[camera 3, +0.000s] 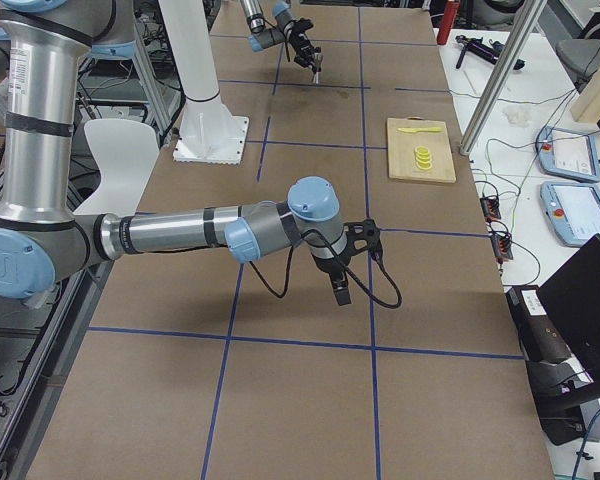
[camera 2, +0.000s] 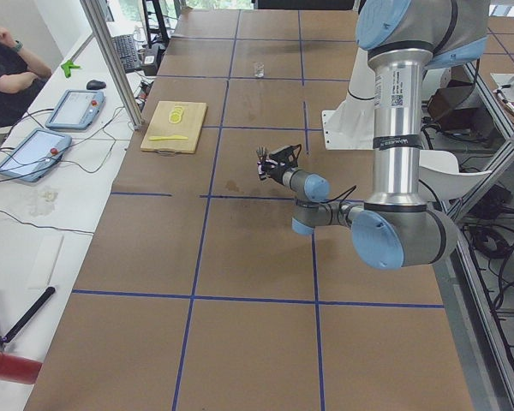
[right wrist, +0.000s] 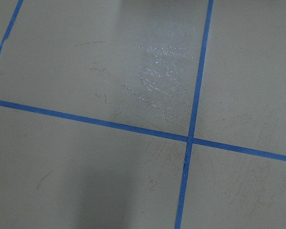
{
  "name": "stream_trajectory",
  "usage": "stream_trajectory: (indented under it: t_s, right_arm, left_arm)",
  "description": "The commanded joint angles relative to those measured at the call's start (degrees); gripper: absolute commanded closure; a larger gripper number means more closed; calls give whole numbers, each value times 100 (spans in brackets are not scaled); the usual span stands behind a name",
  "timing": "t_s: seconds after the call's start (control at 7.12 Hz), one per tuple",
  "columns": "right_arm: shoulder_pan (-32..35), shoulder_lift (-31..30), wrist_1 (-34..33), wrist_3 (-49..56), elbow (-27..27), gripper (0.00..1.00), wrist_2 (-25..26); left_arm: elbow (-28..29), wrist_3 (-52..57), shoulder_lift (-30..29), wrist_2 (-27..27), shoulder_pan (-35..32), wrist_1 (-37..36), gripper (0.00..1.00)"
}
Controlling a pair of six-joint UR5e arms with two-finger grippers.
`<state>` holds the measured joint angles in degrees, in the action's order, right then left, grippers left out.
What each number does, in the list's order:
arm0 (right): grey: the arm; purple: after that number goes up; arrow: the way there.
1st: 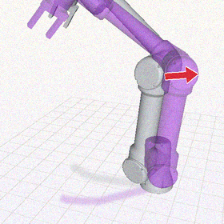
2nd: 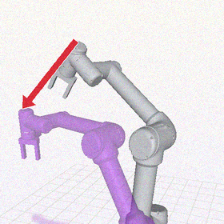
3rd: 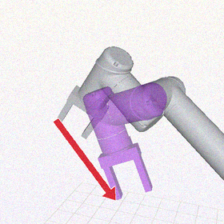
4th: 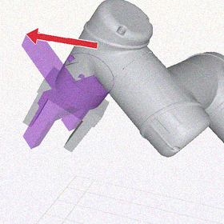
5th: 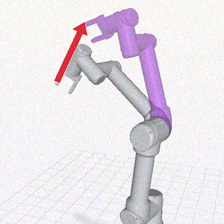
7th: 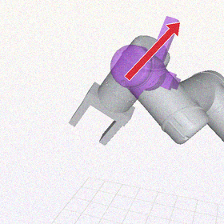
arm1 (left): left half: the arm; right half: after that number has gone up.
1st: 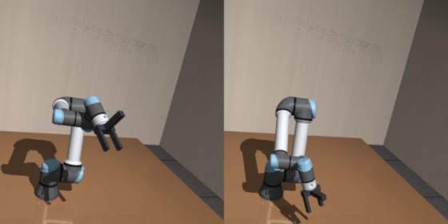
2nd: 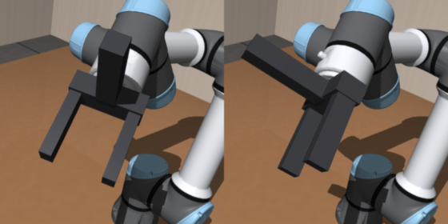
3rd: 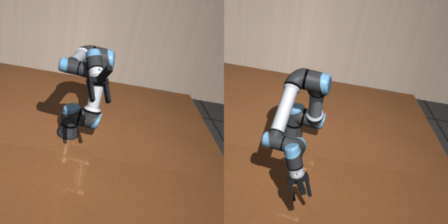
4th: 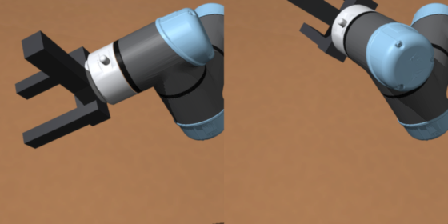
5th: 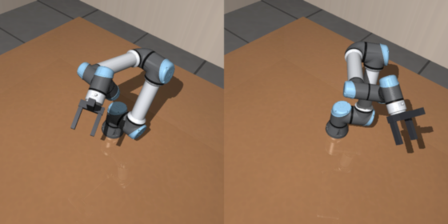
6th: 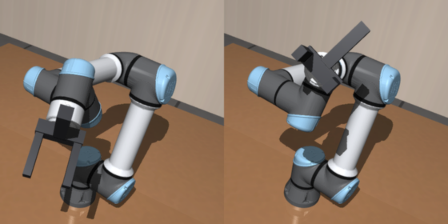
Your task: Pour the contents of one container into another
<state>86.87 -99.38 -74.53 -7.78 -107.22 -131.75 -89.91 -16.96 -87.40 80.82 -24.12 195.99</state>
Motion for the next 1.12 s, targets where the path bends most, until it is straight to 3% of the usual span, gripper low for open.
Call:
stream_trajectory:
  t_s: [0.0,0.84,0.98]
  right_arm:
    - [6,-11,0,-22,-1,0,0]
    - [-3,-2,0,-92,-10,0,-9]
    - [6,7,0,-162,-27,0,-9]
  left_arm:
    - [17,1174,-704,792,-390,-584,100]
    - [122,449,-2805,1145,-356,-2660,100]
    - [462,457,-3209,1269,-330,-2732,100]
